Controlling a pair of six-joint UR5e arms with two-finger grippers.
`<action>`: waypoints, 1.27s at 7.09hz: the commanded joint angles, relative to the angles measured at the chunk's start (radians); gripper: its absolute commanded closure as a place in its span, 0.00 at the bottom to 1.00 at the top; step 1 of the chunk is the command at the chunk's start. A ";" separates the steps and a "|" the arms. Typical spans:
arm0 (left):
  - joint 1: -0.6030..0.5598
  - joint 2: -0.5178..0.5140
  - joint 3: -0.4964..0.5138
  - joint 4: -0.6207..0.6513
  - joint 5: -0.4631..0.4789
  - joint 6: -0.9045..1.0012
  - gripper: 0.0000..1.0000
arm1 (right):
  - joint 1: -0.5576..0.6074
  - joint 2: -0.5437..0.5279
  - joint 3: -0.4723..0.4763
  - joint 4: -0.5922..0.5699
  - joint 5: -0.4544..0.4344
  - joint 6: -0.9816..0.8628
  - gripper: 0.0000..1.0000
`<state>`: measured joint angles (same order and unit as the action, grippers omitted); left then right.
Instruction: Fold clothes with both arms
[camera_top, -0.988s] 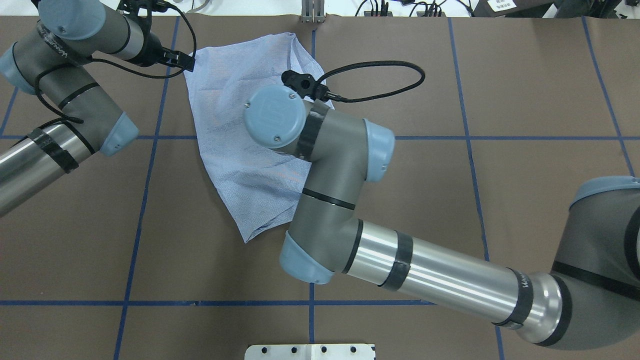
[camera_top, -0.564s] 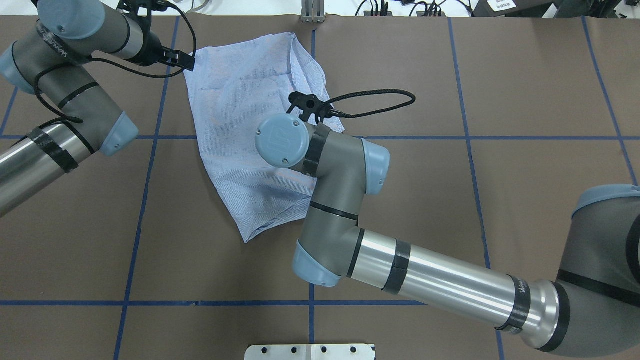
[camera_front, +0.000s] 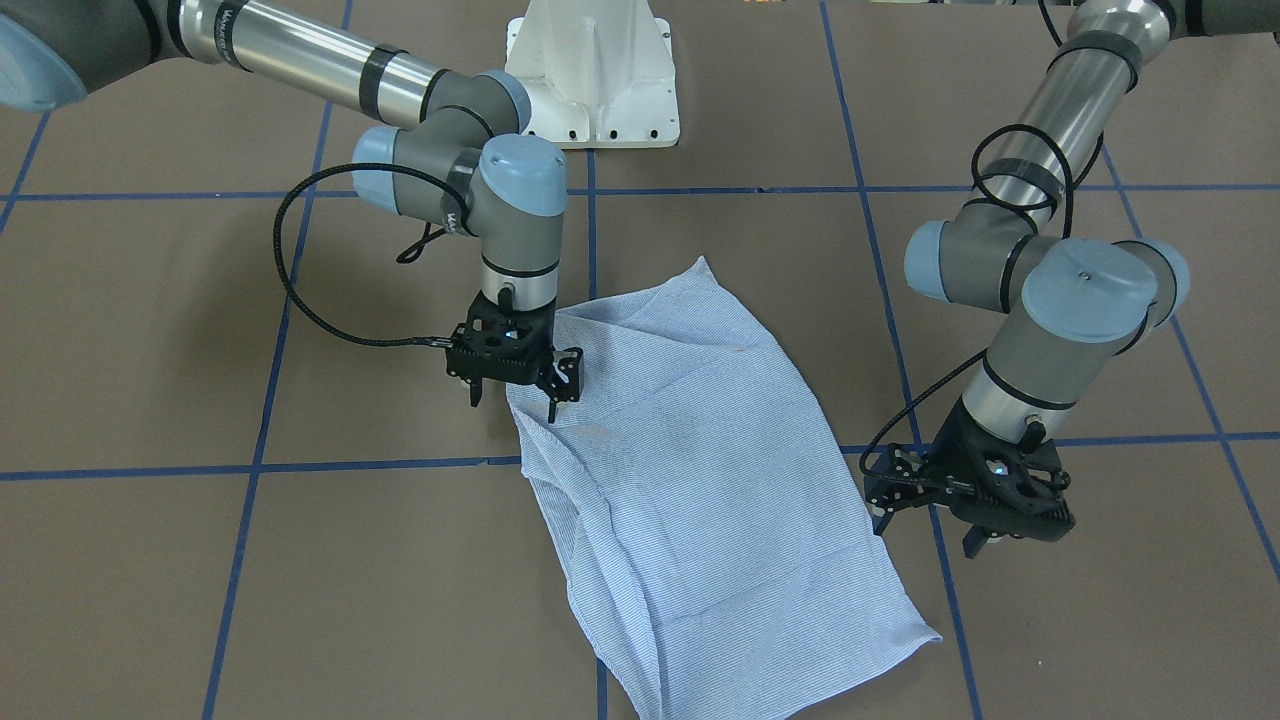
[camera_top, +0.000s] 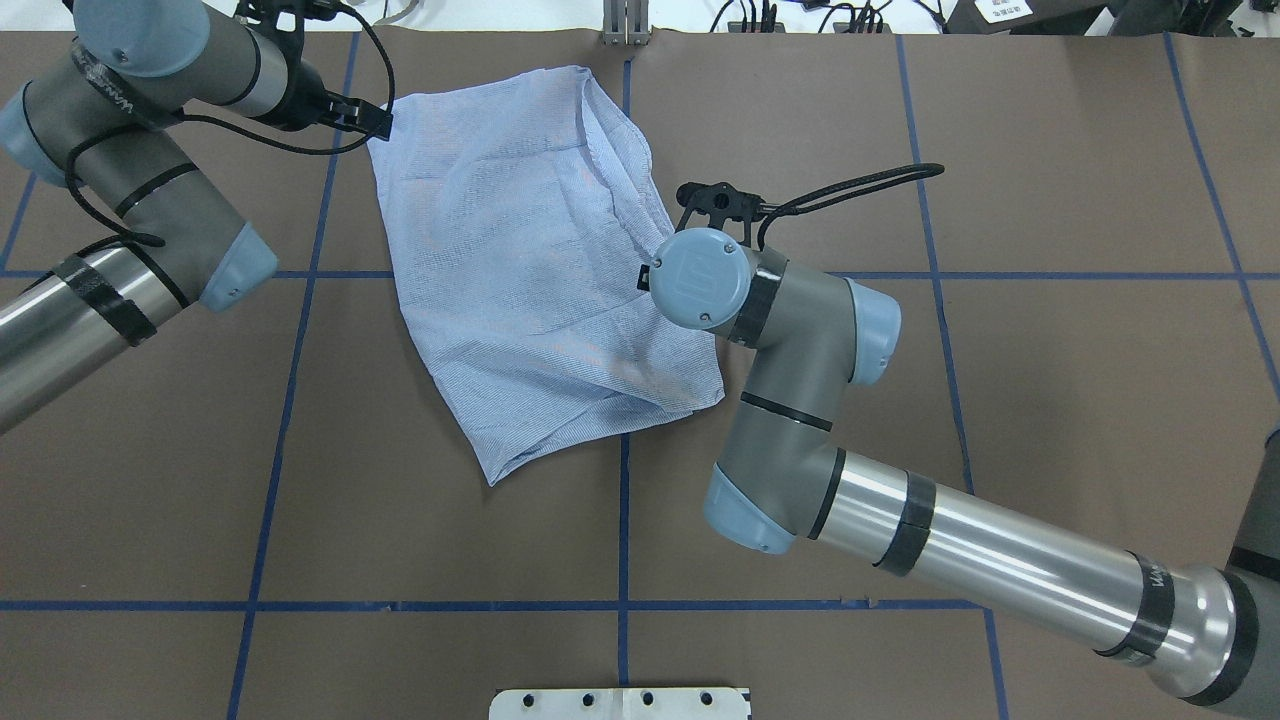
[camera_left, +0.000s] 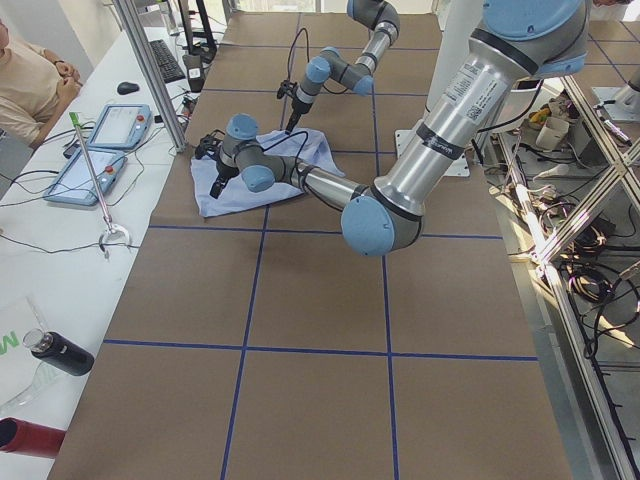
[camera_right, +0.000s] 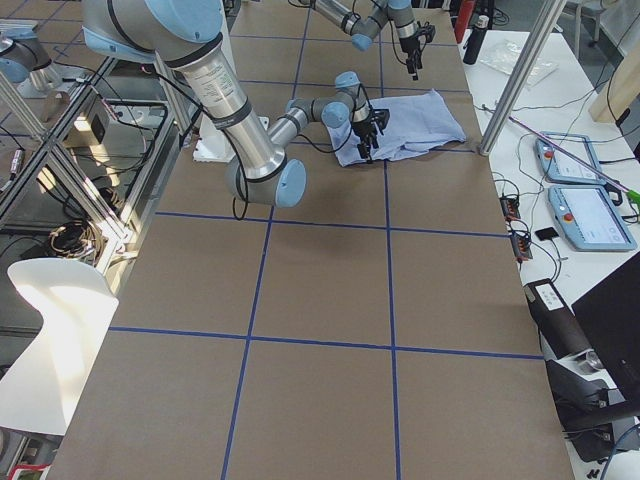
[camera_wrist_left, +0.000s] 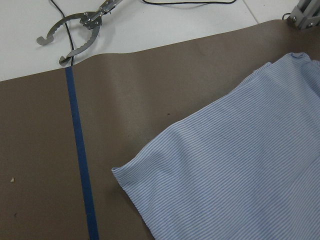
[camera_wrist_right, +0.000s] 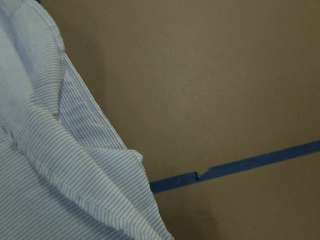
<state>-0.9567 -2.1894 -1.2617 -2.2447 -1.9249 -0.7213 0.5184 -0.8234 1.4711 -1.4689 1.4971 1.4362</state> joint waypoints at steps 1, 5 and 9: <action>0.009 0.072 -0.139 0.043 -0.002 -0.029 0.00 | 0.014 -0.026 0.165 -0.063 0.049 0.080 0.01; 0.016 0.142 -0.280 0.126 -0.036 -0.070 0.00 | -0.127 -0.059 0.163 -0.057 -0.009 0.554 0.16; 0.016 0.143 -0.280 0.126 -0.036 -0.070 0.00 | -0.159 -0.053 0.106 -0.056 -0.020 0.569 0.18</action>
<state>-0.9404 -2.0464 -1.5416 -2.1185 -1.9604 -0.7915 0.3620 -0.8896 1.6064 -1.5277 1.4844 2.0005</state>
